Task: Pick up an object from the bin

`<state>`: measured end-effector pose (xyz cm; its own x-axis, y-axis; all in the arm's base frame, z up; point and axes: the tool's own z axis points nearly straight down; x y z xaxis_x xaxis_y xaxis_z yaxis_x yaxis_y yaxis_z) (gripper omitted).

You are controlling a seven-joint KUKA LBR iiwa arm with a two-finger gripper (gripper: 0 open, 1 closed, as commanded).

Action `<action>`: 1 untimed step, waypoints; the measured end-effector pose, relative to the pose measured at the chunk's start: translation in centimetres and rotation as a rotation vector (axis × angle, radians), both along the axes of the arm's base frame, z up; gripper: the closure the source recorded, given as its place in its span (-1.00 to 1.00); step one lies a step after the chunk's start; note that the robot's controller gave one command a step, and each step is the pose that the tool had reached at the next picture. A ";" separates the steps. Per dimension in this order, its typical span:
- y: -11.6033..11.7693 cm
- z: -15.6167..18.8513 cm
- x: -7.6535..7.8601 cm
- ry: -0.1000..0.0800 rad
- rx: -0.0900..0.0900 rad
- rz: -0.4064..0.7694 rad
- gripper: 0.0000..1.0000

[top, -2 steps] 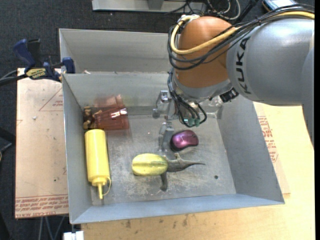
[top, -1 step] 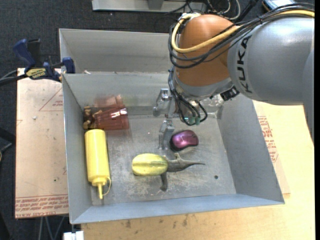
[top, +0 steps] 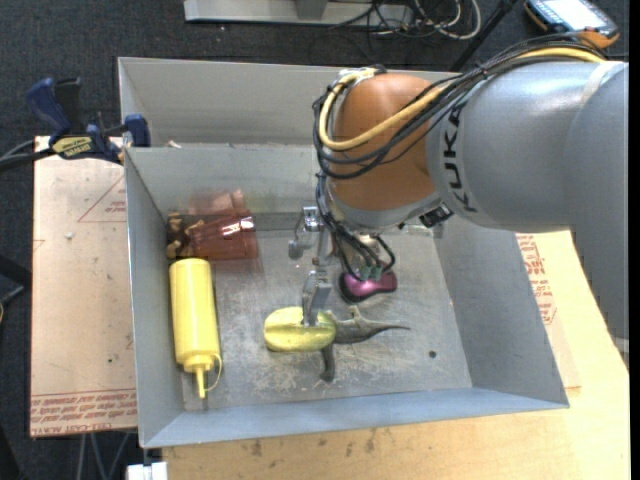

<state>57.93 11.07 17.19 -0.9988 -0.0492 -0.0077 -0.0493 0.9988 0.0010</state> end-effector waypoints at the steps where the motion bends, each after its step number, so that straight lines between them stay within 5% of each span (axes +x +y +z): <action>1: -1.2 -3.0 -3.0 0.011 0.001 0.112 -1.00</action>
Offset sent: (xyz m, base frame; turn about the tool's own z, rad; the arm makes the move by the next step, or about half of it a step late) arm -0.0135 -0.0317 -0.1019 -0.2078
